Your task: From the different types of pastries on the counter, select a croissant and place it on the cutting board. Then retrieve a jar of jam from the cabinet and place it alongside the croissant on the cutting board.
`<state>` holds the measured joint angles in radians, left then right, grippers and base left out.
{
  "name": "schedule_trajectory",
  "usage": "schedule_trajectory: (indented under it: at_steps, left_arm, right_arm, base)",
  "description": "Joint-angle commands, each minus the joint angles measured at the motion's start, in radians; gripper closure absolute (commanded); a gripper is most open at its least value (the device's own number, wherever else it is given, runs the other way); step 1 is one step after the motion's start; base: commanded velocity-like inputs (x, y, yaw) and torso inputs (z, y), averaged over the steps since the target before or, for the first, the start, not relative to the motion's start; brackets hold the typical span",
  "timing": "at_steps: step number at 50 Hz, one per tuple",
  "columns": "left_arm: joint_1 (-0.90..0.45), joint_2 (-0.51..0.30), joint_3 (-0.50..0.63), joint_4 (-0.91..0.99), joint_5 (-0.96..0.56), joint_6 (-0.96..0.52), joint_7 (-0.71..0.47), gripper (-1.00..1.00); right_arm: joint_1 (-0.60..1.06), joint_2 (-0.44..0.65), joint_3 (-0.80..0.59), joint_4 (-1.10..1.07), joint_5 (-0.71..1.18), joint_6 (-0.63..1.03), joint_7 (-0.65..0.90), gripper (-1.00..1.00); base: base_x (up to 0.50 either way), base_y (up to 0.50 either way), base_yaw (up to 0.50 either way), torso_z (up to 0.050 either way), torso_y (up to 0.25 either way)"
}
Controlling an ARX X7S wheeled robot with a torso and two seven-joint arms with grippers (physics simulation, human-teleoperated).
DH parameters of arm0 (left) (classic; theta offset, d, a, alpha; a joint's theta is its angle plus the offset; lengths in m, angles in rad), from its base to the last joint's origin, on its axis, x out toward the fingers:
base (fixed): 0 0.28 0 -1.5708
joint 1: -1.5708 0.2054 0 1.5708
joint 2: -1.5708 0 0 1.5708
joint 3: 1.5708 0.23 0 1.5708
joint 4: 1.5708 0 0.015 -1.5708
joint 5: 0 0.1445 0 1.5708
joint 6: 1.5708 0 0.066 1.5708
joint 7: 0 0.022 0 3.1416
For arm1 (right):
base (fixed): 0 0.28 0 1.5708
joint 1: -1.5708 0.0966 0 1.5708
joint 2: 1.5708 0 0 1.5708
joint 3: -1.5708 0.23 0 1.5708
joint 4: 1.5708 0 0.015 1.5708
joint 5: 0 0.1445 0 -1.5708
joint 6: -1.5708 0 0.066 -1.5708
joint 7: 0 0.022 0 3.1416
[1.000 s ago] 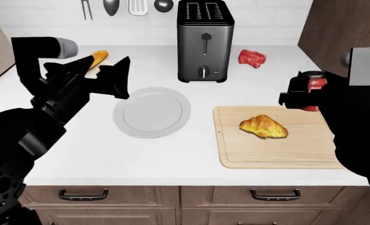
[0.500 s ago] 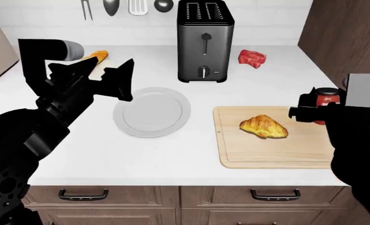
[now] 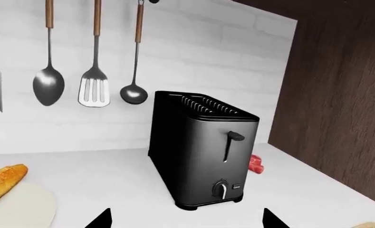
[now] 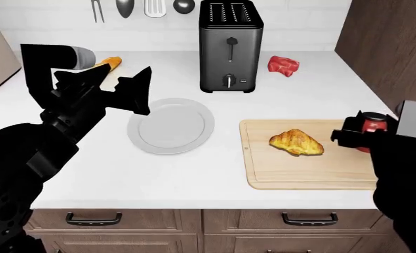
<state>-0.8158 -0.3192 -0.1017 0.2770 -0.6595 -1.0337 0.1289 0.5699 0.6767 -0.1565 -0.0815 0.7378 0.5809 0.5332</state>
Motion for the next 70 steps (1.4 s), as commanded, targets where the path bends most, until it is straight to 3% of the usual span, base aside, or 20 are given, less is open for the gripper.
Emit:
schedule_trajectory:
  at_steps: [1, 18, 19, 40, 60, 70]
  left_arm:
    - [0.003, -0.003, 0.000, 0.014, -0.009, -0.005, -0.008, -1.00]
    - [0.007, -0.007, 0.008, 0.004, -0.010, 0.012, -0.005, -1.00]
    - [0.007, -0.007, 0.009, 0.003, -0.010, 0.012, -0.005, -1.00]
    - [0.006, -0.014, 0.010, 0.011, -0.022, 0.010, -0.014, -1.00]
    - [-0.005, -0.016, 0.010, 0.024, -0.040, 0.002, -0.025, -1.00]
    - [-0.031, 0.002, -0.030, 0.055, -0.080, -0.001, -0.040, -1.00]
  right_arm:
    - [-0.027, -0.005, 0.011, -0.023, -0.049, -0.052, -0.040, 1.00]
    - [-0.030, -0.011, -0.015, 0.004, -0.086, -0.063, -0.037, 1.00]
    - [-0.029, -0.011, -0.017, 0.002, -0.086, -0.061, -0.036, -1.00]
    - [0.002, -0.002, -0.031, -0.038, -0.075, -0.015, -0.026, -1.00]
    - [0.111, 0.071, -0.024, -0.303, 0.001, 0.160, 0.055, -1.00]
    - [0.152, 0.035, -0.035, -0.351, -0.005, 0.110, 0.034, -1.00]
  base:
    - [0.00, 0.00, 0.00, 0.000, 0.000]
    - [0.00, 0.00, 0.00, 0.001, 0.001]
    - [0.00, 0.00, 0.00, 0.000, 0.000]
    - [0.00, 0.00, 0.00, 0.000, 0.000]
    - [0.00, 0.00, 0.00, 0.000, 0.000]
    - [0.00, 0.00, 0.00, 0.000, 0.000]
